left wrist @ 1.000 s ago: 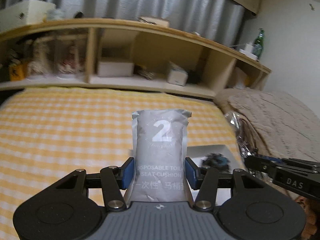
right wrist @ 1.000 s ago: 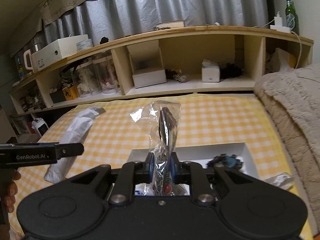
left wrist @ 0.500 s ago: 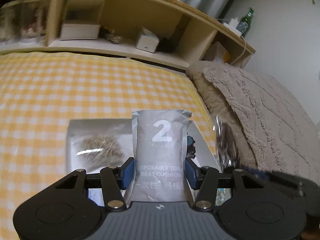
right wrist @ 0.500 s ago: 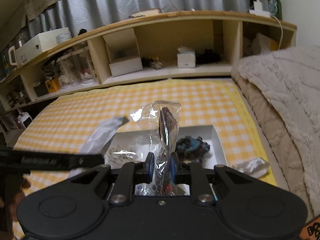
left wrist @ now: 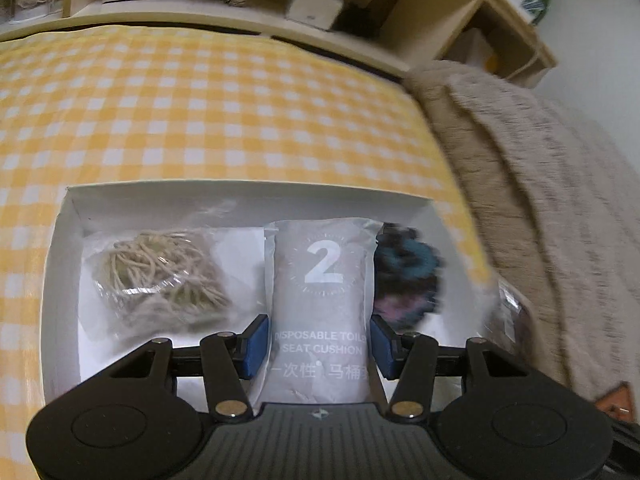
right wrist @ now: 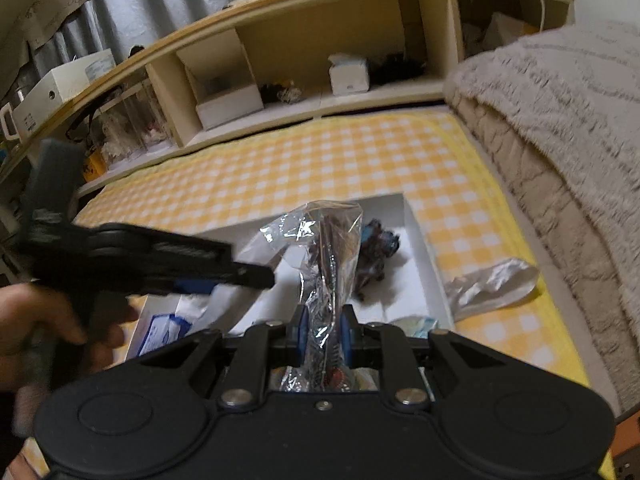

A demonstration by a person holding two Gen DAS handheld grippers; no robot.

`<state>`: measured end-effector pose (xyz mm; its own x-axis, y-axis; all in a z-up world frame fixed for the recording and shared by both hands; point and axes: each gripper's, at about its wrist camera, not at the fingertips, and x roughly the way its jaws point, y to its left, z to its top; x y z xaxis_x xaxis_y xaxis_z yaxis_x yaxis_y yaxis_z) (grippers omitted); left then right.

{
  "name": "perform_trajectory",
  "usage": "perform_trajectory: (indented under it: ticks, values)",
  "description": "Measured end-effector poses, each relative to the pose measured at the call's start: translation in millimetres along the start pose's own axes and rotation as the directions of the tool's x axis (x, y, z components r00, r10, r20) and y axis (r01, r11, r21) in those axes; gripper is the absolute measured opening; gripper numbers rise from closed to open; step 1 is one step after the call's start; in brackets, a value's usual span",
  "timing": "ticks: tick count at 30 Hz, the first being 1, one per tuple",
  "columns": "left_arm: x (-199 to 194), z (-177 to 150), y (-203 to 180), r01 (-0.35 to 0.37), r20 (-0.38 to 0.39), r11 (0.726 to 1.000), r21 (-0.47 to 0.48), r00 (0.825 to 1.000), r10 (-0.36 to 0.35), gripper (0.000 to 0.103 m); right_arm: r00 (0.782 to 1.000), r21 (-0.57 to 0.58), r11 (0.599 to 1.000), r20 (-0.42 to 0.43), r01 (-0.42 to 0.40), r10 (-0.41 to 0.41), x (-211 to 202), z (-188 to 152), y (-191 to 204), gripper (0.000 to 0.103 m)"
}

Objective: Organize soft objects
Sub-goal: 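Carry the grey pouch and clear bag over the white box with both tools, then open both tools to drop the grey pouch and clear bag into the box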

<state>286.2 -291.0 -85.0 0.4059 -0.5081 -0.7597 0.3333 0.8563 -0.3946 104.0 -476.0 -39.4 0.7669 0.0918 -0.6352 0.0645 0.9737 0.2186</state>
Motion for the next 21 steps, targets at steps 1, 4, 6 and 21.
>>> perform_trajectory:
  ticks: [1, 4, 6, 21]
  values:
    - [6.3, 1.0, 3.0, -0.019, 0.003, 1.000, 0.002, 1.000, 0.019, 0.054, 1.000, 0.002, 1.000, -0.013, -0.010, 0.010, 3.4, -1.8, 0.6, 0.017]
    - [23.1, 2.0, 9.8, -0.022, 0.015, 1.000, -0.004, 1.000, 0.022, 0.054, 0.999, 0.007, 1.000, -0.040, -0.020, 0.020, 11.5, -4.9, 2.6, 0.017]
    - [33.1, 3.2, 8.6, -0.031, 0.007, 1.000, 0.007, 1.000, 0.031, 0.054, 0.998, 0.018, 1.000, -0.055, -0.009, 0.010, 17.0, -6.0, 4.4, 0.017]
    - [11.2, 7.4, -4.8, -0.016, 0.000, 0.997, 0.073, 1.000, 0.016, 0.098, 0.982, 0.070, 0.995, -0.184, 0.064, -0.050, 51.1, -29.7, 11.6, 0.065]
